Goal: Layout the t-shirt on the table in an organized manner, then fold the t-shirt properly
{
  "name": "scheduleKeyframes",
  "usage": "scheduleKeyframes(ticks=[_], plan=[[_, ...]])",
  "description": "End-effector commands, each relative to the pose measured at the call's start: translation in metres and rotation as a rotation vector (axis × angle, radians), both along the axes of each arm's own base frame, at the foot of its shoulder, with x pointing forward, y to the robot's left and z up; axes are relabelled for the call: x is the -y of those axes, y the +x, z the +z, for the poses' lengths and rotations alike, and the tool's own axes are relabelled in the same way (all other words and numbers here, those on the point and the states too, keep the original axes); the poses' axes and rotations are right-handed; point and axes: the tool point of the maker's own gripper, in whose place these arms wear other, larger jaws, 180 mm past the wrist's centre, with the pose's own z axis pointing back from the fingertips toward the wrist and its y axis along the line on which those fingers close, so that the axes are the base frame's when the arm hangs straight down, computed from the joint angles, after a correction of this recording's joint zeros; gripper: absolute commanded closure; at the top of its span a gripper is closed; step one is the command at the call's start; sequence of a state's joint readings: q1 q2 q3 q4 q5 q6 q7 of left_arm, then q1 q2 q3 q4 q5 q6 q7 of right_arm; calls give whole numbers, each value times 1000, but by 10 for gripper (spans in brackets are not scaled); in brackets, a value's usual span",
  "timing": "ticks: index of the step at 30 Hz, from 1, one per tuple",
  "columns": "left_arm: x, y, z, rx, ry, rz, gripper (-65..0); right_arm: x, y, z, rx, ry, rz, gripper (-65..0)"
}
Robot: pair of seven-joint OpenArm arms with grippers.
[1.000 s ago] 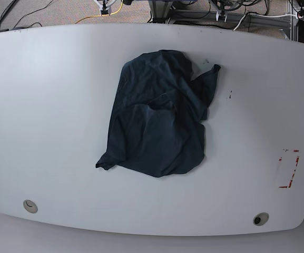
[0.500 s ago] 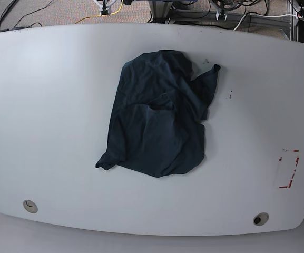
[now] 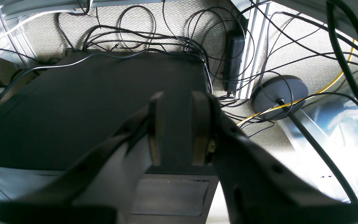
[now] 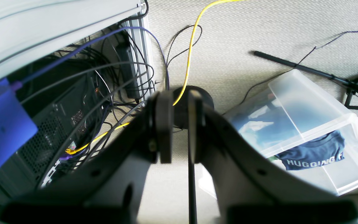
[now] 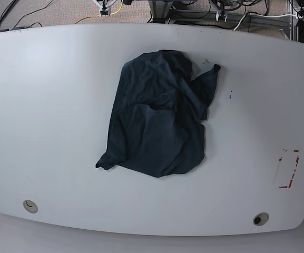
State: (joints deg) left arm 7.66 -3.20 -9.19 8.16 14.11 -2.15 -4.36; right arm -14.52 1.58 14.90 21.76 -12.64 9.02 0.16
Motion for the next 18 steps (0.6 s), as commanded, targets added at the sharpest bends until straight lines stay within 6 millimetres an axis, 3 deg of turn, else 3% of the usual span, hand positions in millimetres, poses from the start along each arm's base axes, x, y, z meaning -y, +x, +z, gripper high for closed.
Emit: scheduleKeyframes(ticks=[1,18], plan=[[-2,-2,0,0,5,0,-122,2,-3,1,-1,-1,-6,-83],[-2,-4,0,-6,5,-4,-125,4,1,1,9,-5,-7,-87]])
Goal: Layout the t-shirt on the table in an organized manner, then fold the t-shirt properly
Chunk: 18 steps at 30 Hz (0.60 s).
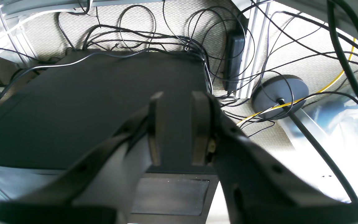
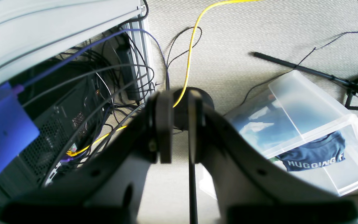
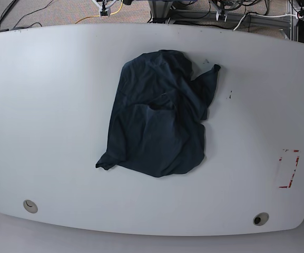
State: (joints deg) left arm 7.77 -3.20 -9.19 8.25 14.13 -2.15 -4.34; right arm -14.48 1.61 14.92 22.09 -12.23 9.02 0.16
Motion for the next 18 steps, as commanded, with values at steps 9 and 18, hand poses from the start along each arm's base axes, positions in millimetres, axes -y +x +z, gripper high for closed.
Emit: scheduleKeyframes(ticks=[9,18], plan=[[-1,-6,0,-12,0,2,-127,4,-2,1,0,-4,-3,-89],[-2,-7,1,-12,2,2,-127,4,-1,1,2,-5,-3,-90]])
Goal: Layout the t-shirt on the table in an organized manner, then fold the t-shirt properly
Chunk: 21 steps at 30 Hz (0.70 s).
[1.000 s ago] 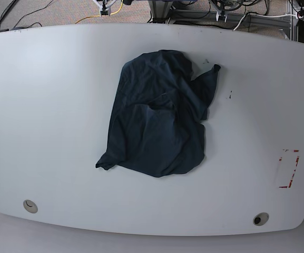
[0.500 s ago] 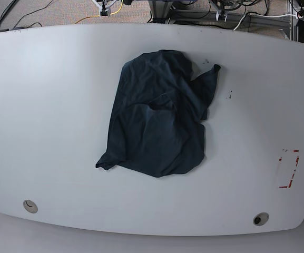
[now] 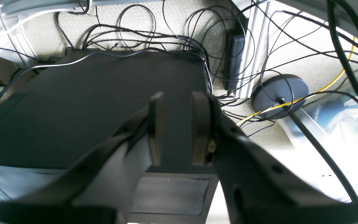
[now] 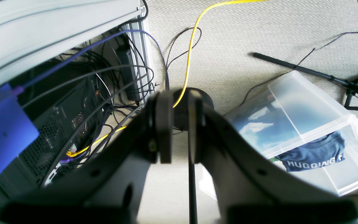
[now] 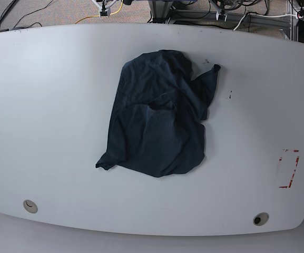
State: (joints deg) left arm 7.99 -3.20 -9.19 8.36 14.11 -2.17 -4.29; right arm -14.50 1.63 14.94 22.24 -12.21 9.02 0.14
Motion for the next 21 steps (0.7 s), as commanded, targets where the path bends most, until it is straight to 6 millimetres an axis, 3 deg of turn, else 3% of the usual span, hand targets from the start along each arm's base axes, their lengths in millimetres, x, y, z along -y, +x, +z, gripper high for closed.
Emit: scheduleKeyframes(ticks=[1,21], plan=[[-2,-5,0,-10,0,2,-127,4,-2,1,0,-4,-2,-89],[0,-8,0,-15,-3,-5,-125,5,1,1,5,-10,-3,-89]])
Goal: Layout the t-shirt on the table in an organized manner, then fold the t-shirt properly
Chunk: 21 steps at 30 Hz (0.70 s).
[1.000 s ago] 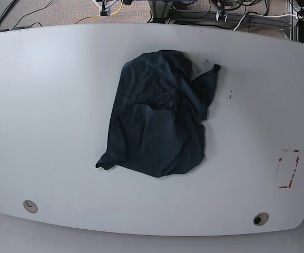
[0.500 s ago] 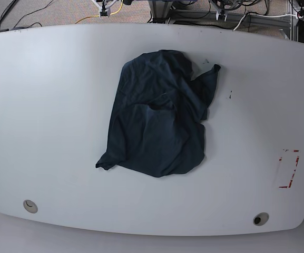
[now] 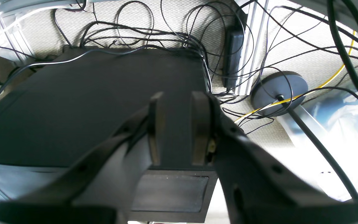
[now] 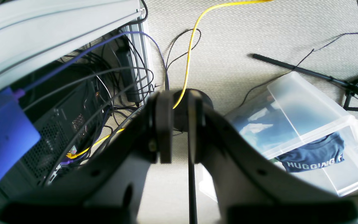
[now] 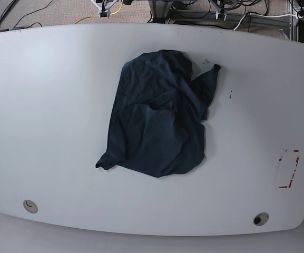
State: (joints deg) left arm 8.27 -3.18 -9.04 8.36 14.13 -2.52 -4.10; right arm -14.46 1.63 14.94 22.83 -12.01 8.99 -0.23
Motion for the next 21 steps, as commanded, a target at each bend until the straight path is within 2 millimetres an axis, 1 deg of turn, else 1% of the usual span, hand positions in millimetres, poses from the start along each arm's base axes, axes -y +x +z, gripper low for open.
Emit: scheduleKeyframes(ticks=[1,6,21], plan=[[-1,-2,0,-2,4,-1,-127,4,-3,1,-1,-6,-2,-88],[-1,1,0,5,4,-1,-128,3,-4,1,-2,-3,-3,-88],[-3,2,0,7,8,-3,-126,4,-3,1,0,-7,-4,-86]])
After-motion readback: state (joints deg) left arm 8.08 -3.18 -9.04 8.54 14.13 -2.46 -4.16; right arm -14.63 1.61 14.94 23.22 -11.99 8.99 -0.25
